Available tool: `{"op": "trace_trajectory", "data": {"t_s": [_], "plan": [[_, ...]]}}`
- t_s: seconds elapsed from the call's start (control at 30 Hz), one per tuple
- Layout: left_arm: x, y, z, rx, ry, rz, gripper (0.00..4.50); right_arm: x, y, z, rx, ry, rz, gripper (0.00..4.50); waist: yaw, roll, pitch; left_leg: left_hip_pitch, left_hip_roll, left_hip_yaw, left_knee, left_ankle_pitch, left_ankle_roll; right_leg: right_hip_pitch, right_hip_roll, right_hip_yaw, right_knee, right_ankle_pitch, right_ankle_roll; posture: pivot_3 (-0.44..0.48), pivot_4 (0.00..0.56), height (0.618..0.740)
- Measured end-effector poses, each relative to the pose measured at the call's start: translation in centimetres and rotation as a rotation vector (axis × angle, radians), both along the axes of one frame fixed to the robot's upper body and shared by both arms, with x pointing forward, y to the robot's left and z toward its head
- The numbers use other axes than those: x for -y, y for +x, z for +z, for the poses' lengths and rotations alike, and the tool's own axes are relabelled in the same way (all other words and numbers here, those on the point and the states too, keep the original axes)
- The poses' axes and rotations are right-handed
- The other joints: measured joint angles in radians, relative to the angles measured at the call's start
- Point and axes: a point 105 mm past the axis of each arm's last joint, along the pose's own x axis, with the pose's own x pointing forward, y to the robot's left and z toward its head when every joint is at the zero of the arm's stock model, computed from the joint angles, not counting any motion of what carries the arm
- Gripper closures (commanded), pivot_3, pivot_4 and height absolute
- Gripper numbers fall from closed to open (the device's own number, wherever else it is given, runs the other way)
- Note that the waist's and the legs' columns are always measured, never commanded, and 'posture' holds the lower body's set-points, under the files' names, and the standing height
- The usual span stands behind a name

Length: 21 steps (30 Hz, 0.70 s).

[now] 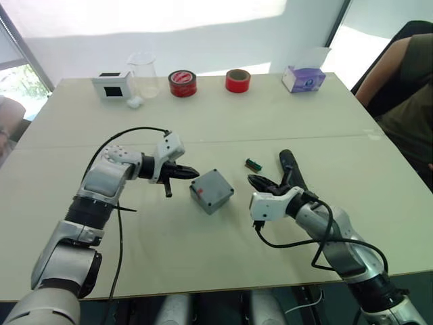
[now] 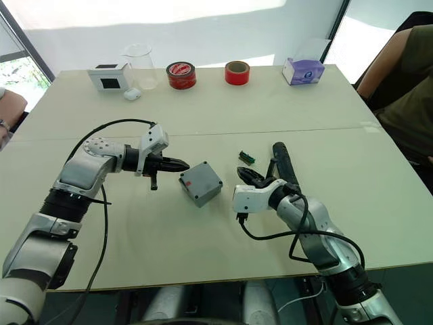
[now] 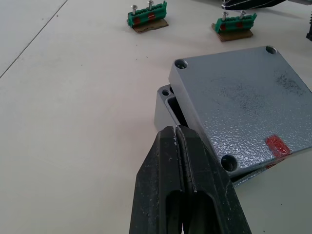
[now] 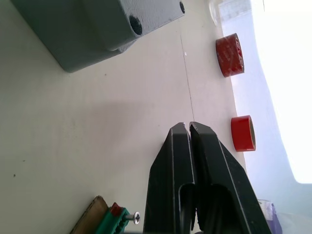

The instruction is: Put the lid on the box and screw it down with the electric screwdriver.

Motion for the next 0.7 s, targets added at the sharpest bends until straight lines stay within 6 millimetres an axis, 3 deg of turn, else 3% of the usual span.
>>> {"op": "trace_trajectory", "data": {"t_s": [0.1, 0.2, 0.47, 0.7], "plan": [[0.0, 0.0, 0.0, 0.0, 0.0, 0.002, 4.5, -0.6, -1.8, 0.9, -0.123, 0.165, 0.041, 4.42, 0.0, 0.0, 0.0, 0.0, 0.0, 0.0, 0.0, 0.0, 0.0, 0.001, 0.0, 0.0, 0.0, 0.0, 0.0, 0.0, 0.15, 0.74], [0.0, 0.0, 0.0, -0.002, -0.003, 0.003, 4.5, -2.4, -3.5, 0.3, -0.296, 0.297, 0.115, 4.42, 0.0, 0.0, 0.0, 0.0, 0.0, 0.0, 0.0, 0.0, 0.0, 0.001, 0.0, 0.0, 0.0, 0.0, 0.0, 0.0, 0.15, 0.74], [0.2, 0.3, -0.3, -0.003, -0.015, 0.018, 4.5, -5.9, -5.0, -1.6, -0.553, 0.371, 0.212, 4.42, 0.001, 0.0, 0.0, 0.0, 0.0, 0.0, 0.0, 0.0, 0.0, 0.0, 0.0, 0.0, 0.0, 0.0, 0.0, 0.0, 0.15, 0.74], [0.2, 0.4, -0.2, 0.005, -0.016, 0.025, 4.5, -5.7, -4.9, -1.9, -0.583, 0.353, 0.197, 4.42, 0.002, 0.0, 0.0, 0.0, 0.0, 0.0, 0.0, 0.0, 0.001, 0.0, -0.001, 0.0, 0.0, 0.0, 0.0, 0.0, 0.15, 0.74]]}}
